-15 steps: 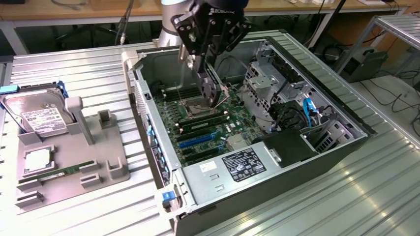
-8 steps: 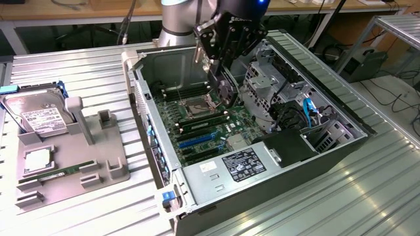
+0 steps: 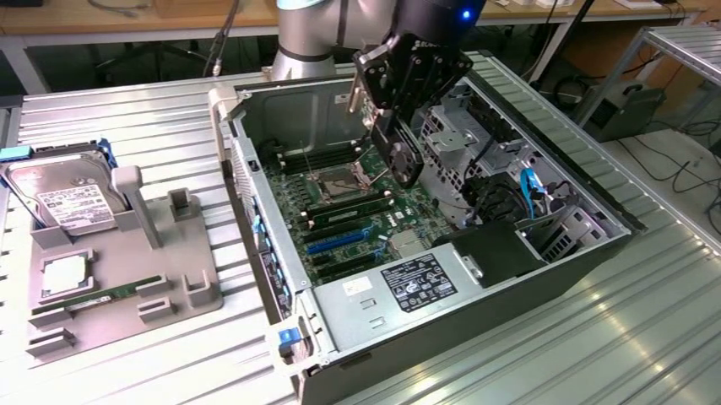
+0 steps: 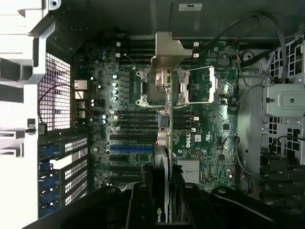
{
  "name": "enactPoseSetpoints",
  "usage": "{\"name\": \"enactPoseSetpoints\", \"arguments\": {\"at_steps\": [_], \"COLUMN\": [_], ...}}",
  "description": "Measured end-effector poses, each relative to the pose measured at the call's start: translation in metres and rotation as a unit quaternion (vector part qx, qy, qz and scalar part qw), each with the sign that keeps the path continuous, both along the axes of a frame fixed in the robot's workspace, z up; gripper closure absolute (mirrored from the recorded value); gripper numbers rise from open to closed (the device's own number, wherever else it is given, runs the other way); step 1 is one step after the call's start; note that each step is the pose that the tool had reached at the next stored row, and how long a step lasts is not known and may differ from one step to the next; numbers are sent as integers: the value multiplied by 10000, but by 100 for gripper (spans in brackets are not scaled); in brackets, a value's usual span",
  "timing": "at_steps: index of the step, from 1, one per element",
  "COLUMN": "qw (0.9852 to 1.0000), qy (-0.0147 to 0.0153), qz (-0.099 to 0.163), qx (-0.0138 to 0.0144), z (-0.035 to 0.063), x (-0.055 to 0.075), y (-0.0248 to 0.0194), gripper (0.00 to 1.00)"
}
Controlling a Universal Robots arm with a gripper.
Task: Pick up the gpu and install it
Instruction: 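Pick up the gpu and move the gpu toward the slot, then insert the gpu into the slot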
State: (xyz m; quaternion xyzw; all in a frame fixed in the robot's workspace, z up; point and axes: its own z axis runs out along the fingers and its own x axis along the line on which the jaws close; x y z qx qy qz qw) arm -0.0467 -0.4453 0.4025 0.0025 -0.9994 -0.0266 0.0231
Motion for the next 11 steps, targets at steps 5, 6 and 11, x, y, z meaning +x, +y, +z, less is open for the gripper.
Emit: {"name": "enactPoseSetpoints", "arguments": {"at_steps": [5,6,11], "qw": [10000,10000,10000], "qy": [1,1,1], "qz": [0,0,0], "qx": [2,2,2], "z": [-1,-2,-2], "x": [0,0,0], "y": [0,0,0], "gripper": [74,74,74]}}
